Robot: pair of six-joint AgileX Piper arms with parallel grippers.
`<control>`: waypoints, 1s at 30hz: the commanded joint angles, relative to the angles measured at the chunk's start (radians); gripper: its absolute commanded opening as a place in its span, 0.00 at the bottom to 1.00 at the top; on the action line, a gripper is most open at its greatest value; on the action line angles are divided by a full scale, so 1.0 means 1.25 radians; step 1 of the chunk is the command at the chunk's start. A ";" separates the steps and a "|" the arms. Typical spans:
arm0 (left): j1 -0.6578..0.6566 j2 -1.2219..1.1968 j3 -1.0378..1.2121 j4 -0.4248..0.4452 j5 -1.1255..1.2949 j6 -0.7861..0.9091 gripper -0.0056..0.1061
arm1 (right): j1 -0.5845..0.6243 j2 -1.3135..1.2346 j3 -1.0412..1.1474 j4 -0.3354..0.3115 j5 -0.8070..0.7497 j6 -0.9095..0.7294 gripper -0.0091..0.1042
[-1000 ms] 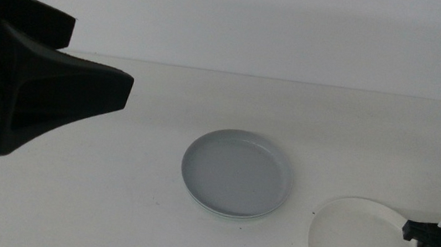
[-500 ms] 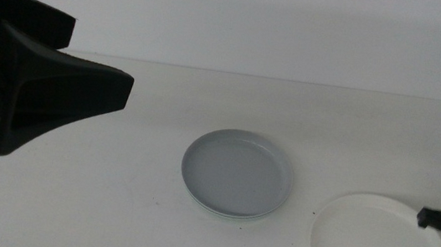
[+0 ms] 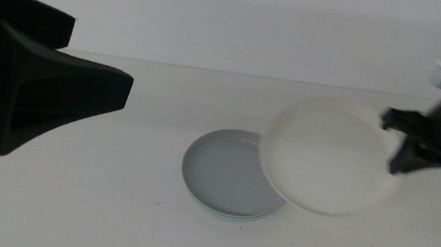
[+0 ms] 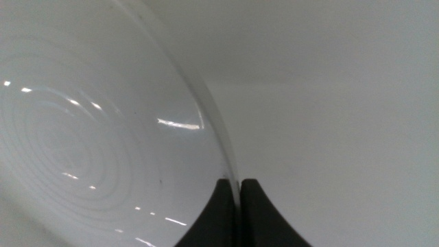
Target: Stack the three bowls on top of each other.
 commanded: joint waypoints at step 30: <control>0.000 -0.003 -0.003 0.005 -0.046 -0.006 0.89 | 0.153 0.401 -0.320 0.138 0.023 0.026 0.17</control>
